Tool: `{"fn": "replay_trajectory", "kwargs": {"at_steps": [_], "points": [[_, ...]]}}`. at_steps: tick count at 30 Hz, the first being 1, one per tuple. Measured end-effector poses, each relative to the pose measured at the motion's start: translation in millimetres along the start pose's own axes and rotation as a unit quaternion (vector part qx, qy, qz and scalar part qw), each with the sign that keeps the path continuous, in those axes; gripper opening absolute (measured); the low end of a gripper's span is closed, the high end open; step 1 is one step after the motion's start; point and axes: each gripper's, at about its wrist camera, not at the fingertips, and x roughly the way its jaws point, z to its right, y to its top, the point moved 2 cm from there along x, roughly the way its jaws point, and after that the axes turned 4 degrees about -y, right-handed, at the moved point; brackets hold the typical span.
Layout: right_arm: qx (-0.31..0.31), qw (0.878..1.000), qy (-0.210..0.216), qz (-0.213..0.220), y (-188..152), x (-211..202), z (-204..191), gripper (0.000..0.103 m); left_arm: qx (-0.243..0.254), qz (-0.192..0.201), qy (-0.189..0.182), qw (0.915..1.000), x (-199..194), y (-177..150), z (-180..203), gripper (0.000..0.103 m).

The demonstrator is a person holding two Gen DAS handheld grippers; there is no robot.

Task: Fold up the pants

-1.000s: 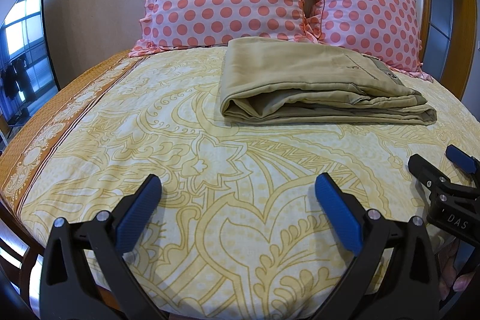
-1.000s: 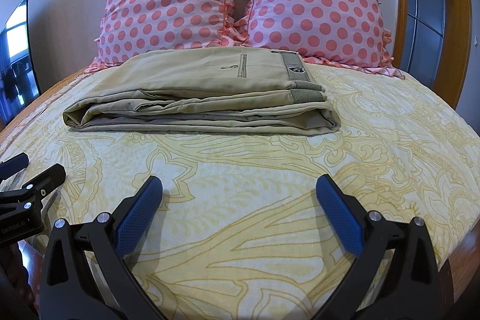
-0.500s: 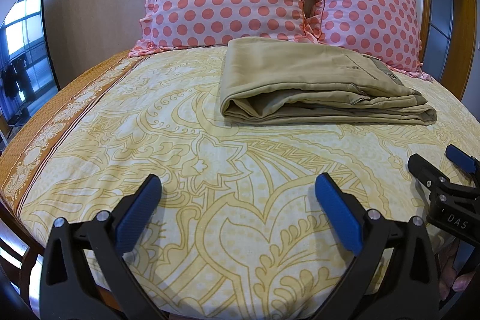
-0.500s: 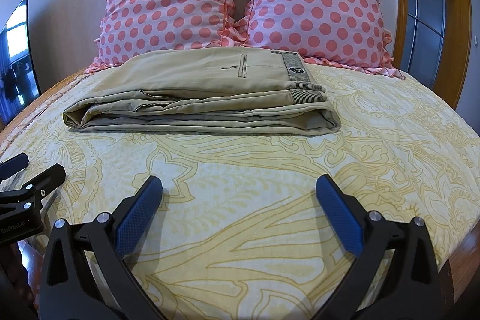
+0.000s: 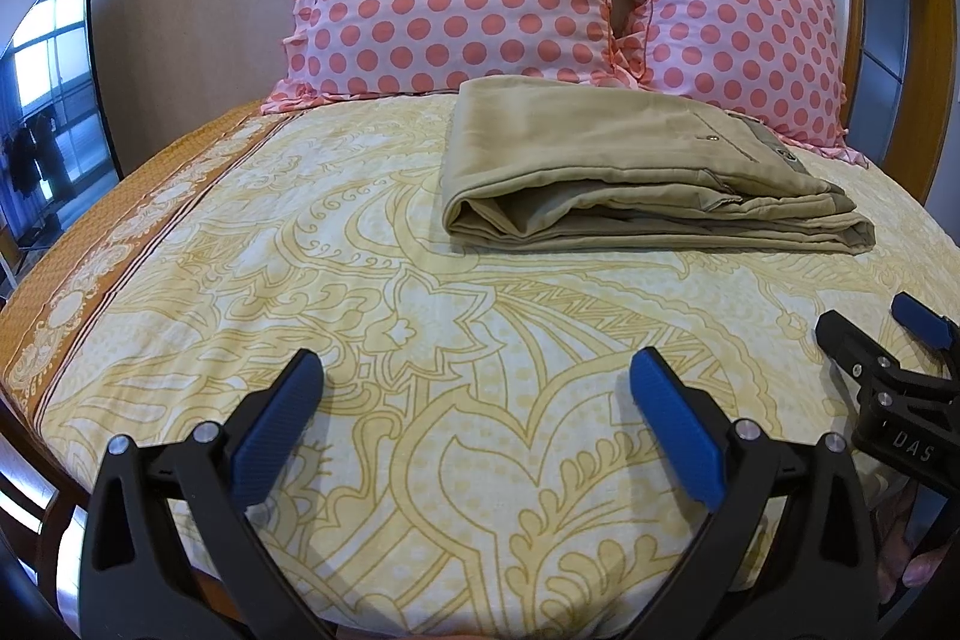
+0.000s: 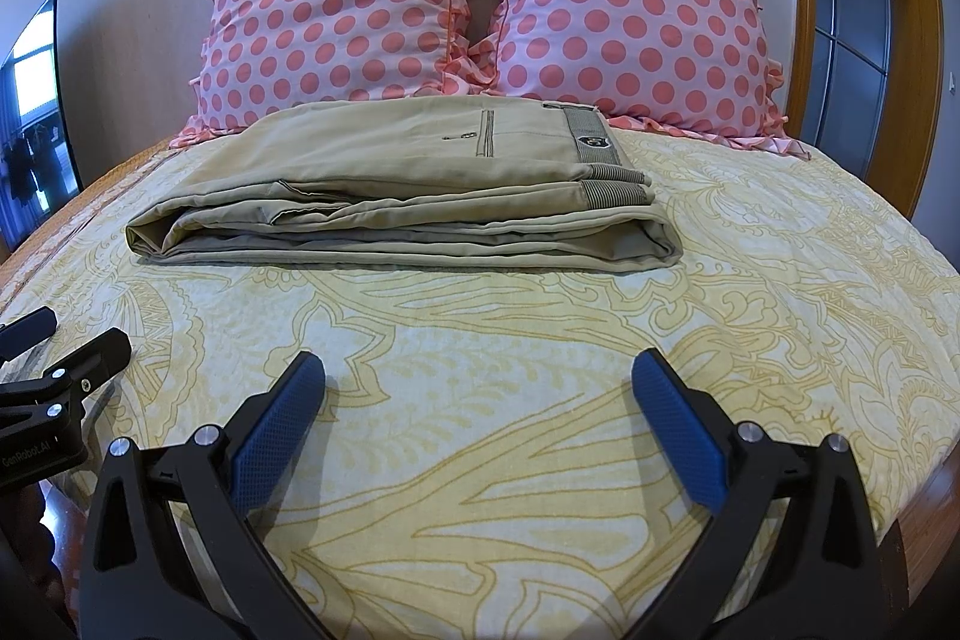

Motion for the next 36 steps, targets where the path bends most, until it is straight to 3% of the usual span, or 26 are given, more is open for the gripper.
{"fn": "replay_trajectory", "kwargs": {"at_steps": [36], "points": [[0.0,1.0,0.0,0.001,-0.7,0.9,0.1,0.102,-0.001,0.005,0.002,1.0,1.1,-0.1,1.8,0.101]]}}
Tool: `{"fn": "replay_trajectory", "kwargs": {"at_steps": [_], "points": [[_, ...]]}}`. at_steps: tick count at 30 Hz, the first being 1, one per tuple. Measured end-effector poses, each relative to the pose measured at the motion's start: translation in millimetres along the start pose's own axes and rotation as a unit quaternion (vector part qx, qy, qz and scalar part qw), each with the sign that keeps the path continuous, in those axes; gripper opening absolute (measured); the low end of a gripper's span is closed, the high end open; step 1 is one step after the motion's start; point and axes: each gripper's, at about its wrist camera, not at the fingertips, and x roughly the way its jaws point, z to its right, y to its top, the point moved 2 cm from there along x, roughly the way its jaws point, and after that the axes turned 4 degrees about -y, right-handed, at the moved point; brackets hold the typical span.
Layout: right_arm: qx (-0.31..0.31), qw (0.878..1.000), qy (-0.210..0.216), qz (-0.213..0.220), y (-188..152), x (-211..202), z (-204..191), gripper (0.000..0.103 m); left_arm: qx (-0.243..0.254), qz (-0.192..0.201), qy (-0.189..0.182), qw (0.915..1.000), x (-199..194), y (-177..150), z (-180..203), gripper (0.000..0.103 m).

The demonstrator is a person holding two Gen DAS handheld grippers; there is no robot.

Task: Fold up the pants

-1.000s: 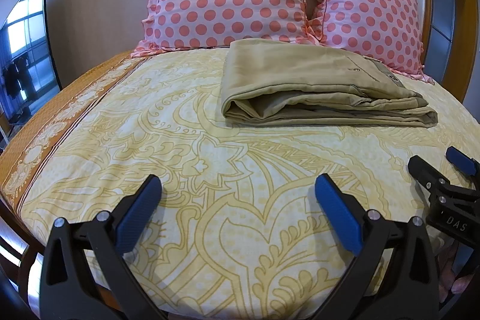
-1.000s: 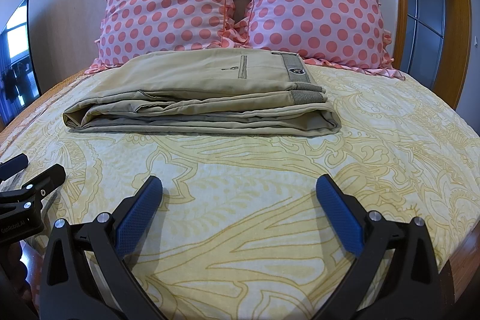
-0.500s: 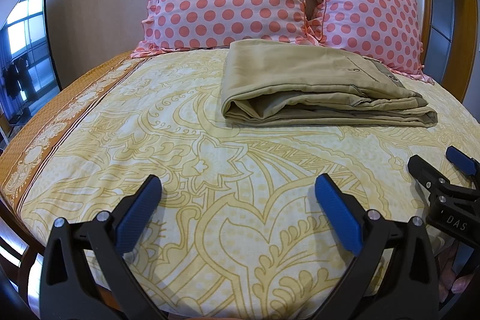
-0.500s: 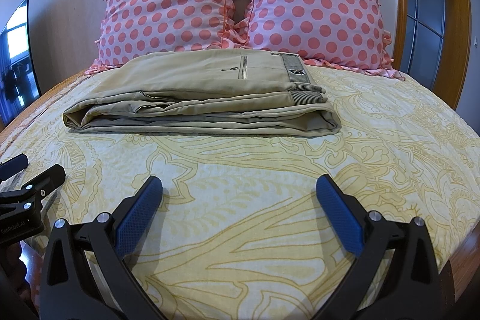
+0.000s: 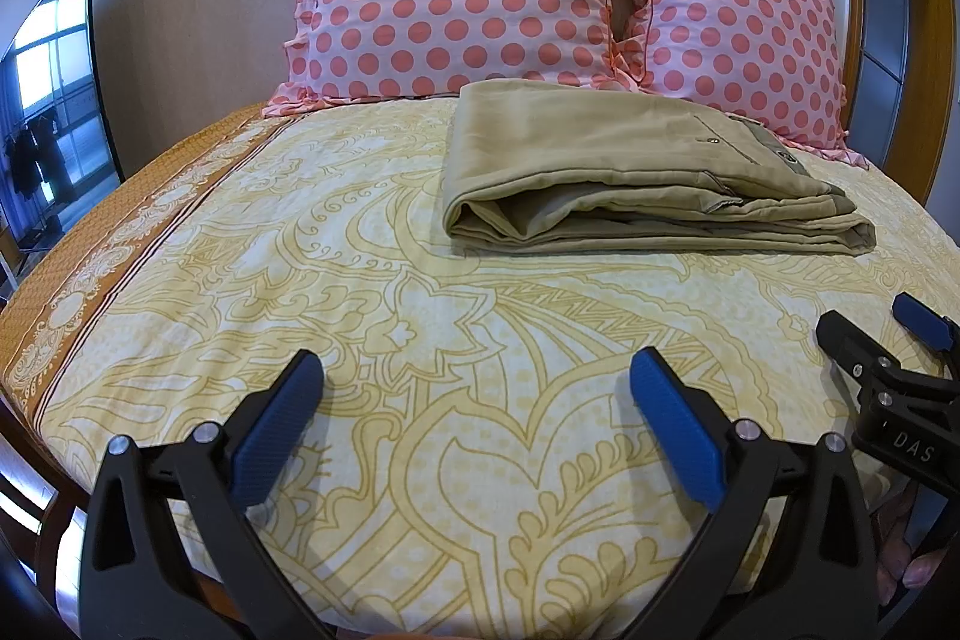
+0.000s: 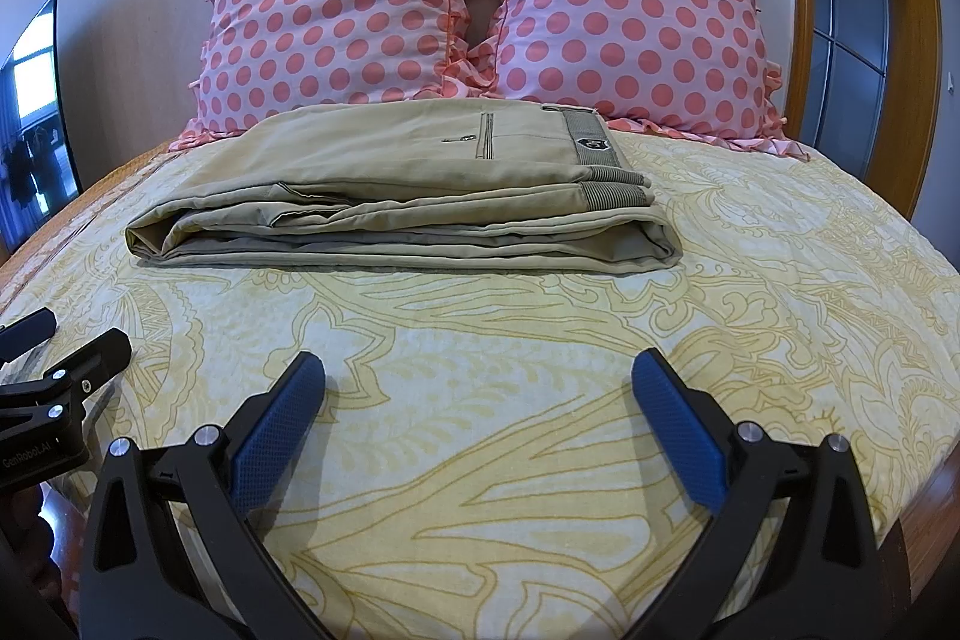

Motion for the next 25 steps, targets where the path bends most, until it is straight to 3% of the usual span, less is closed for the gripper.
{"fn": "replay_trajectory", "kwargs": {"at_steps": [25], "points": [[0.0,1.0,0.0,0.001,-0.1,0.3,0.3,0.102,0.0,0.0,0.001,1.0,0.4,-0.1,1.2,0.101]]}}
